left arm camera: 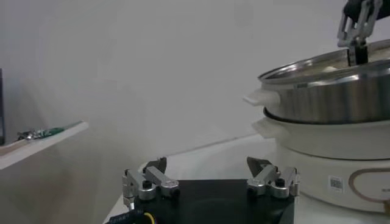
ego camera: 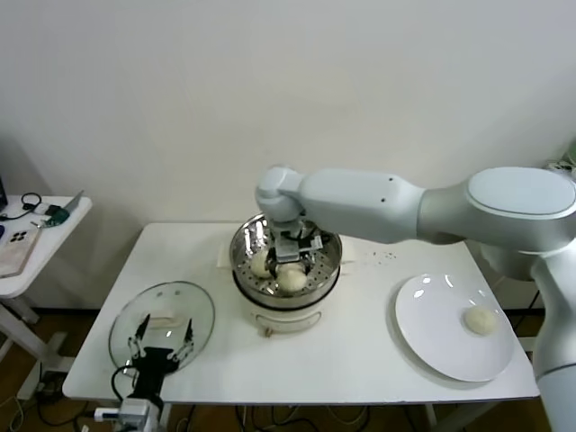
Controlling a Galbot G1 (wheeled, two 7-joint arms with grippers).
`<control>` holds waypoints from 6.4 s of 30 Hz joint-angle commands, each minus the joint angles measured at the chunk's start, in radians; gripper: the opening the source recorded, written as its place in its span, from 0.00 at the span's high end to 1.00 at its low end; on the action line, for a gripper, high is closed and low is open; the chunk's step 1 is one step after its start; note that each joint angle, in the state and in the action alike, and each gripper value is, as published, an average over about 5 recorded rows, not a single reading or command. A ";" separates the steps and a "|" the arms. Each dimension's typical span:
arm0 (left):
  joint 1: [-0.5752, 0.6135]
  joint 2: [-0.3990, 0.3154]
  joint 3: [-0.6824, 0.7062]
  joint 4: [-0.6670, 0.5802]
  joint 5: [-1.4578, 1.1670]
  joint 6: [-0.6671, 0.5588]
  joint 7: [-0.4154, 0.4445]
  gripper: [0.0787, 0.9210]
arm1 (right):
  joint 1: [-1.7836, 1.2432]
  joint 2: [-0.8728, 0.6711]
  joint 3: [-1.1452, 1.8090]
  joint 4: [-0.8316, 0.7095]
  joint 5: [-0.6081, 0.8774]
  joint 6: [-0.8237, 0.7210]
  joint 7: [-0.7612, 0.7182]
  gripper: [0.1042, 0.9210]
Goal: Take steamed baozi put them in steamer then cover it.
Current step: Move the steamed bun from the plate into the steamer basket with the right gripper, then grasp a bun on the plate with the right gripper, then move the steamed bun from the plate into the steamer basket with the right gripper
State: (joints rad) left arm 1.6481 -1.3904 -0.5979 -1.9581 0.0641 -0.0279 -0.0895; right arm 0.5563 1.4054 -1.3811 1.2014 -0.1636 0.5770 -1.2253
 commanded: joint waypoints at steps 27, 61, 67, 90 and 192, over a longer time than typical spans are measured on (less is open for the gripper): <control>-0.005 -0.001 -0.001 0.009 -0.001 -0.003 -0.006 0.12 | 0.049 -0.060 0.079 -0.052 -0.006 0.023 0.002 0.12; -0.008 -0.006 -0.011 -0.041 -0.011 0.004 -0.011 0.12 | -0.247 -1.056 0.170 0.184 0.312 -0.831 0.242 0.12; 0.001 -0.012 -0.022 -0.047 -0.031 0.021 -0.020 0.12 | -0.552 -1.098 0.444 0.119 0.191 -0.769 0.191 0.12; -0.001 -0.034 -0.028 -0.033 -0.008 0.025 -0.029 0.12 | -0.624 -0.864 0.559 -0.224 0.032 -0.610 0.123 0.12; -0.048 0.030 0.065 -0.063 -0.015 0.057 -0.032 0.12 | 0.128 -0.023 -0.425 -0.225 1.113 -0.918 0.290 0.26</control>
State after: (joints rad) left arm 1.6010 -1.3659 -0.5320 -2.0243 0.0519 0.0303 -0.1222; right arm 0.7242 1.3537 -1.7905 0.9943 0.9789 -0.3395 -0.9382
